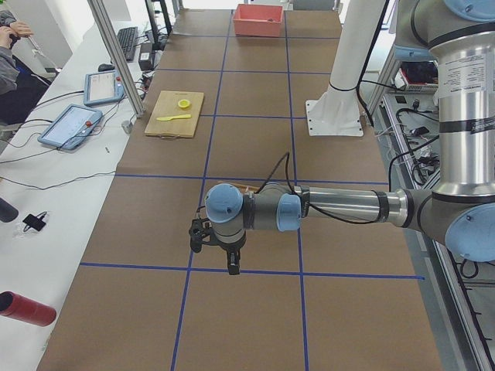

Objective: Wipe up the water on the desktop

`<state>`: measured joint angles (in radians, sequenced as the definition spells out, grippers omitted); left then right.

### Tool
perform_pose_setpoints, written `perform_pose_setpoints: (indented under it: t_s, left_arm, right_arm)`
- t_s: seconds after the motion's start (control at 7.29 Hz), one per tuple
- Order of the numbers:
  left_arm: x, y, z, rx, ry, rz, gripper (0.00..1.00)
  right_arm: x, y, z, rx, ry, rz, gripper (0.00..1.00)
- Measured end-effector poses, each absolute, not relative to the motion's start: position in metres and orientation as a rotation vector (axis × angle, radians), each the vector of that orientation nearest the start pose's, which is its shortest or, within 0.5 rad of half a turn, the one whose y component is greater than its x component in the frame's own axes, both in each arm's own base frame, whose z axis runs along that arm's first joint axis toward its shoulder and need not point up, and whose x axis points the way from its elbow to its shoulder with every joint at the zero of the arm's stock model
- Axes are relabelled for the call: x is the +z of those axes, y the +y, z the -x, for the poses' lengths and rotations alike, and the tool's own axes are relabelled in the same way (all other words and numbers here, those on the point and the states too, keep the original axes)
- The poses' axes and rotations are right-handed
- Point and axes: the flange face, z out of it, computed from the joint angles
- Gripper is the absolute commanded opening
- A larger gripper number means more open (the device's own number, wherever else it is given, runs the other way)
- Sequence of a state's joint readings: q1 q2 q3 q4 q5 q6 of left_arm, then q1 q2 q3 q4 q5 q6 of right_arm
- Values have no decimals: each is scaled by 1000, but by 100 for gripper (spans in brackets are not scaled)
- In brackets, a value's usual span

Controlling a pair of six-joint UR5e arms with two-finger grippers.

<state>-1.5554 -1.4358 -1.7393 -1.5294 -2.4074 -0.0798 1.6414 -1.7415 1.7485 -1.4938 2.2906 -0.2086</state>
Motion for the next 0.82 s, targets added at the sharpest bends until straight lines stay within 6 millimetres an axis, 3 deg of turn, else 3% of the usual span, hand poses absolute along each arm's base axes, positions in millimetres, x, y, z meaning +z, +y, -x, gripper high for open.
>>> perform_pose_setpoints:
  t_s: [0.82]
  left_arm:
    - [639,-435,52,-63,829,49,99]
  right_arm:
    - [635,-406,-96,-168,-701,-192,100]
